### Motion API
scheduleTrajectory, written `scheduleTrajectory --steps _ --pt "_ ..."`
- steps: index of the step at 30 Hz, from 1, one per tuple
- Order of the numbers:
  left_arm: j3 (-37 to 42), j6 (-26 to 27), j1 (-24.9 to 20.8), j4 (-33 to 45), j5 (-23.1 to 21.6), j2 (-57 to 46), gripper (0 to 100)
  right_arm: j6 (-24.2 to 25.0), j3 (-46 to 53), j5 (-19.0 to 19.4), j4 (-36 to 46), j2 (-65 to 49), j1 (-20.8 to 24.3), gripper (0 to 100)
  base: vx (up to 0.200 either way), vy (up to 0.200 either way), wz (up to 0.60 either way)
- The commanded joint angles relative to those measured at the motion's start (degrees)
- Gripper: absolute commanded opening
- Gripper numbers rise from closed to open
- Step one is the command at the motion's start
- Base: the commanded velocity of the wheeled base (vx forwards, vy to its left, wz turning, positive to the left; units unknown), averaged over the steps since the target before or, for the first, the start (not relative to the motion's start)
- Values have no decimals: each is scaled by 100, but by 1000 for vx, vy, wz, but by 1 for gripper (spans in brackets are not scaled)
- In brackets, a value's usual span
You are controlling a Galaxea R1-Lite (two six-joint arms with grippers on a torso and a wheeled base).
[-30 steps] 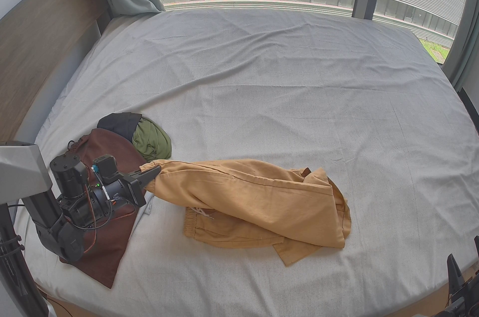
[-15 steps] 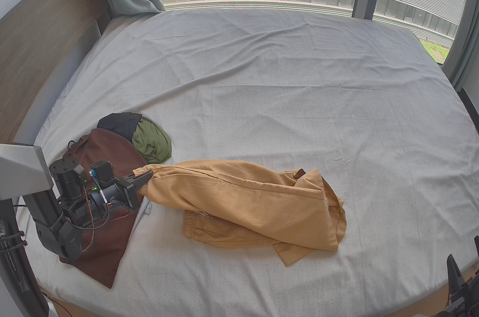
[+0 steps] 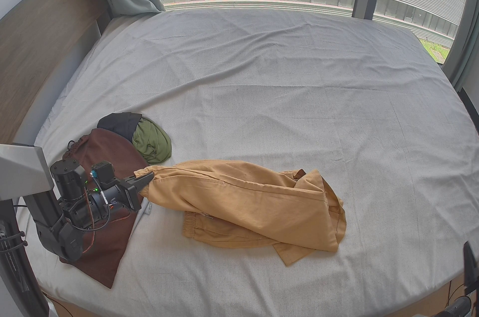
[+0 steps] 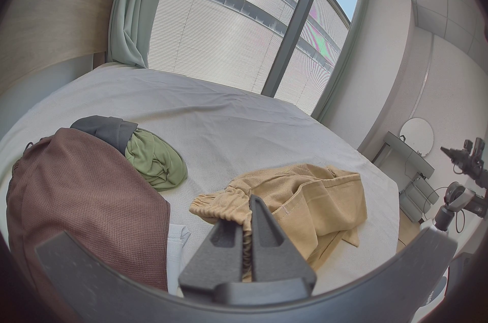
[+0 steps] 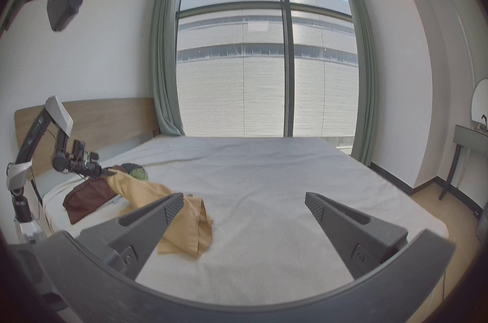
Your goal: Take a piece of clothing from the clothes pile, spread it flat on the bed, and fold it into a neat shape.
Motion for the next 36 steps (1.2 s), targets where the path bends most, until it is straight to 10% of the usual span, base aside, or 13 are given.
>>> scheduleTrajectory --steps 1,17,36 --pt "-4 -28 -14 -5 -1 -6 0 -26 -1063 23 -286 788 52 100 0 0 0" --pt "-48 -46 -14 -5 -1 -24 0 660 -1476 533 -119 3478 588 100 0 0 0" --pt "-31 -37 -67 -5 -1 -24 0 704 -1590 2159 -743 5596 658 100 0 0 0"
